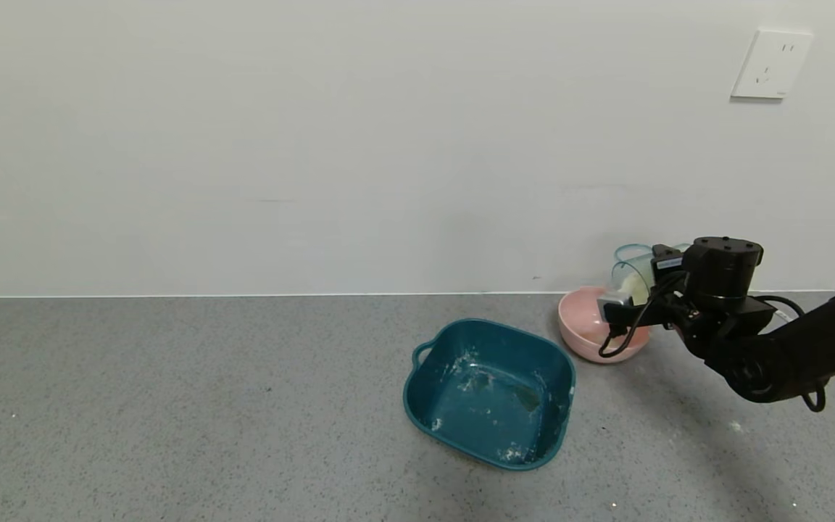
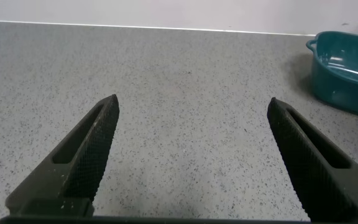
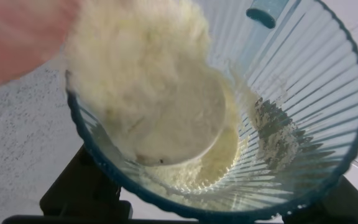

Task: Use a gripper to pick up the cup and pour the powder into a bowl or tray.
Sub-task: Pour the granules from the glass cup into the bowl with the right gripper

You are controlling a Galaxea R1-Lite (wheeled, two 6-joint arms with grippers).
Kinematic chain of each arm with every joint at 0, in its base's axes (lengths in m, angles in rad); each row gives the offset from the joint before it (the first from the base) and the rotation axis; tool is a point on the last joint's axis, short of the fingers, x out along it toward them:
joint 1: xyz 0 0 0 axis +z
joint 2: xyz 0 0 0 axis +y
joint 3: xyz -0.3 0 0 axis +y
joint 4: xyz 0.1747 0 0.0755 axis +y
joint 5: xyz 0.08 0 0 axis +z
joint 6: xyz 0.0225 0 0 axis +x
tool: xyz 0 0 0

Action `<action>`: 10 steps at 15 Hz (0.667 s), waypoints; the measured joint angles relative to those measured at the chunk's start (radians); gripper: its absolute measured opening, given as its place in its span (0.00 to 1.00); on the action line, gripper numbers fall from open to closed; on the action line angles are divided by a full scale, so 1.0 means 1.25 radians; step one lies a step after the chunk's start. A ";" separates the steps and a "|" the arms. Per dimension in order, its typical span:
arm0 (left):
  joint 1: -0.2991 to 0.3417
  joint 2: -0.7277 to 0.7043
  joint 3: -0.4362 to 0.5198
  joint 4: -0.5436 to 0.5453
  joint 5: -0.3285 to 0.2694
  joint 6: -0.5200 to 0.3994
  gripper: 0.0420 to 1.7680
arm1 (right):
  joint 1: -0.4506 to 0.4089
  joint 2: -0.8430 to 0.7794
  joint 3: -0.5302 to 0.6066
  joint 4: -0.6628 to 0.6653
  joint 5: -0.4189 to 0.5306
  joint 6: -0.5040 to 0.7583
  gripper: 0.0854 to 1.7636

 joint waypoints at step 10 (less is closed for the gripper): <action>0.000 0.000 0.000 0.000 0.000 0.000 0.97 | 0.000 -0.028 0.085 0.009 0.004 0.206 0.75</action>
